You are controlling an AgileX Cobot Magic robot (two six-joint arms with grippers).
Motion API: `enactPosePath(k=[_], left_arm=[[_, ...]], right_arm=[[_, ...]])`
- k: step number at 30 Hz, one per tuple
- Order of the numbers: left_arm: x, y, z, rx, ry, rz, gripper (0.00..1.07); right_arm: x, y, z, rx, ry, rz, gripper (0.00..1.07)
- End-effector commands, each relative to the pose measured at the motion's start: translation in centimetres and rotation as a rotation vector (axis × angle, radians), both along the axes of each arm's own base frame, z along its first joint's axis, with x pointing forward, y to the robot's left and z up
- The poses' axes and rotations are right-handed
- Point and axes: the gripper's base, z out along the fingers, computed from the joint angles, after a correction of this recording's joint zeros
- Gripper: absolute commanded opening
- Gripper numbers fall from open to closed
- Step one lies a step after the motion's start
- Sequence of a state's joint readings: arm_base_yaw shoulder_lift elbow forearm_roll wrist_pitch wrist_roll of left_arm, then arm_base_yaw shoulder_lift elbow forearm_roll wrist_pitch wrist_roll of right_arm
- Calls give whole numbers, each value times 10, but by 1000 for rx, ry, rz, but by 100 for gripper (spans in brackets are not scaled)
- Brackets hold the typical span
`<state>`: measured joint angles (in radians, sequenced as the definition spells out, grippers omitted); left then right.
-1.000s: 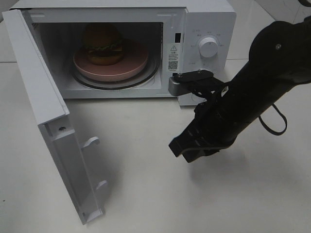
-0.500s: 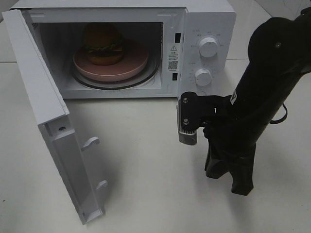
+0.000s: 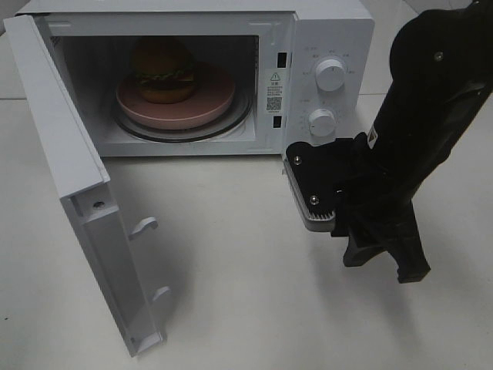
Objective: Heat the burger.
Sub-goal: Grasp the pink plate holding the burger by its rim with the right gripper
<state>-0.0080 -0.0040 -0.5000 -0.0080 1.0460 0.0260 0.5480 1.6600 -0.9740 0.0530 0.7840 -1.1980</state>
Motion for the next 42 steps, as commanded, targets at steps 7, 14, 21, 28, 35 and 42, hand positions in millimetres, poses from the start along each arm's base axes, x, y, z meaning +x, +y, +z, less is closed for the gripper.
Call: enactPosePath(k=[7,14,21,28,35,42], left_arm=[[-3,0,0,-3,-28,-1,101],[-3,0,0,-3,-28,-1,101],[-3,0,0,-3,-28,-1,101],[-3,0,0,-3,-28,-1,101],[-3,0,0,-3,-28,-1,101],[-3,0,0,-3,-28,-1,101]], right_arm=[[8,3,14,4,-46,-70,100],[22,7,31,11,-133,-51,99],[28,25,49,15,-255,39,98],[39,49,60,81,-388,105,96],[52,67,57,102,-451,147,95],[62,81,55,126,-489,173,94]])
